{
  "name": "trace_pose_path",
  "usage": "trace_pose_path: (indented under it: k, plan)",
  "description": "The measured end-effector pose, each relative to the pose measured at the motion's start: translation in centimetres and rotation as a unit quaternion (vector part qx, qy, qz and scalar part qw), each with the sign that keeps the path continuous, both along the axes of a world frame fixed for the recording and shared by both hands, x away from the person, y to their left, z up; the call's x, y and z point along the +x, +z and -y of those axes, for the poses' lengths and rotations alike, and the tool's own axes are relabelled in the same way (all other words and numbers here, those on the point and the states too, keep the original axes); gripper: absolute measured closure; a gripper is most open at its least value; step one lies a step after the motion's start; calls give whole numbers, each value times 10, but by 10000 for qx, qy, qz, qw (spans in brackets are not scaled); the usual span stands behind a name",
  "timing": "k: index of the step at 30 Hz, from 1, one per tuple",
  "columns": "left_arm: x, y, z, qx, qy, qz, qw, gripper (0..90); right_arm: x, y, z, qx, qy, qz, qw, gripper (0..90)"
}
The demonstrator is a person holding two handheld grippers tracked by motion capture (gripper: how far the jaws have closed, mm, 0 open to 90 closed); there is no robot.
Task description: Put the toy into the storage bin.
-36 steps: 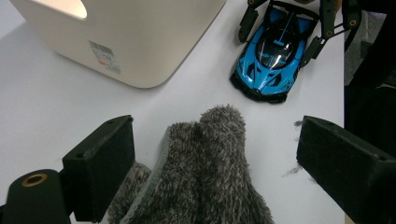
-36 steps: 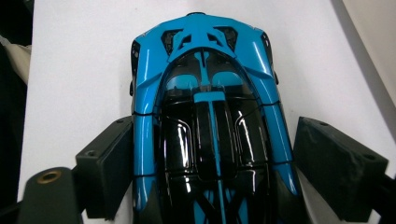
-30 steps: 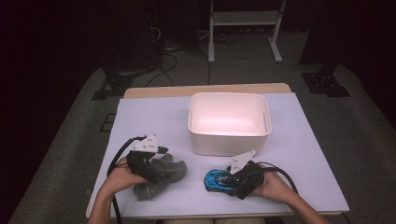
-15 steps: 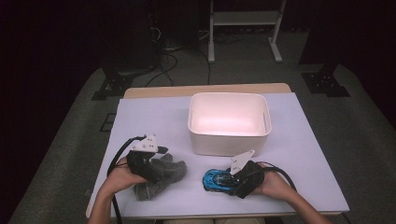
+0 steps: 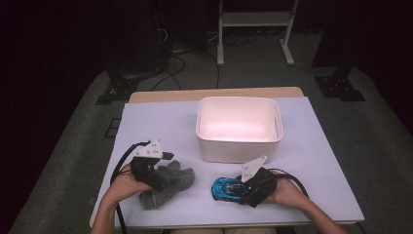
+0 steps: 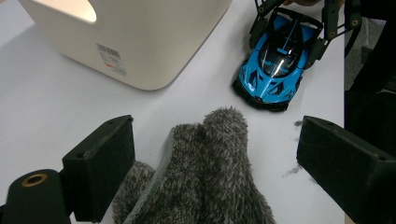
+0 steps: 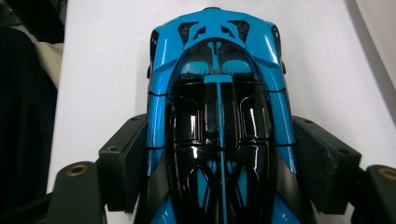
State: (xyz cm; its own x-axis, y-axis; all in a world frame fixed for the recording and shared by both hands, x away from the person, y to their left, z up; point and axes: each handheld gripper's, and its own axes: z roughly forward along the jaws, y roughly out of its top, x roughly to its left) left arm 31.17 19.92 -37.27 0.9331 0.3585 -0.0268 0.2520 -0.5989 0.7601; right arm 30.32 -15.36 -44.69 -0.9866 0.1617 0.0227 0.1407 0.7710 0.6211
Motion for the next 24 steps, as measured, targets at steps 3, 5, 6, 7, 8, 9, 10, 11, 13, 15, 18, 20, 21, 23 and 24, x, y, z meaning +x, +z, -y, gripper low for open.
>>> trace_pose_path:
  k: [3, 5, 6, 7, 8, 9, 10, 11, 13, 15, 18, 20, 21, 23, 24]
  plan:
    - [0, 0, 0, -9, 9, -3, 10000, 111, 0, 2, 1, 42, 4, -26, 10000, 253]
    - [0, 0, -1, -20, 21, 2, 10000, 110, -1, 5, 2, 90, 10, -47, 9999, 254]
    - [0, 0, -1, -19, 27, 1, 10000, 110, -1, 6, 3, 134, 14, -67, 9999, 253]
    - [0, 0, -1, -22, 28, -5, 10000, 110, -1, 9, 3, 162, 12, -68, 9998, 253]
    - [0, 0, -1, -24, 31, -2, 10000, 109, -1, 11, 4, 181, 17, -42, 9998, 253]
    - [0, 0, -1, -26, 31, -4, 10000, 108, -2, 14, 5, 201, 23, -62, 9998, 253]
    - [0, 0, -1, -26, 30, -2, 10000, 108, -2, 17, 6, 227, 20, -54, 9997, 253]
    - [0, 0, -1, -29, 30, -3, 10000, 108, -3, 20, 6, 244, 22, -65, 9997, 253]
    - [0, 0, -2, -36, 41, 4, 10000, 108, -4, 26, 8, 282, 25, -52, 9996, 253]
    - [0, 0, -2, -46, 36, 16, 10000, 108, -4, 33, 9, 333, 50, -75, 9994, 253]
    - [0, 1, -3, -74, 61, 17, 10000, 107, -7, 45, 10, 377, 81, -30, 9993, 253]
    - [0, 1, -4, -85, 71, 39, 9999, 107, -7, 51, 11, 443, 113, -46, 9989, 253]
    - [0, 1, -4, -81, 62, 44, 9999, 107, -7, 56, 12, 466, 133, -31, 9988, 253]
    - [0, 1, -5, -86, 68, 47, 9999, 107, -8, 64, 12, 479, 151, -7, 9987, 253]
    - [0, 1, -5, -88, 69, 42, 9999, 107, -8, 69, 13, 476, 192, 38, 9987, 253]
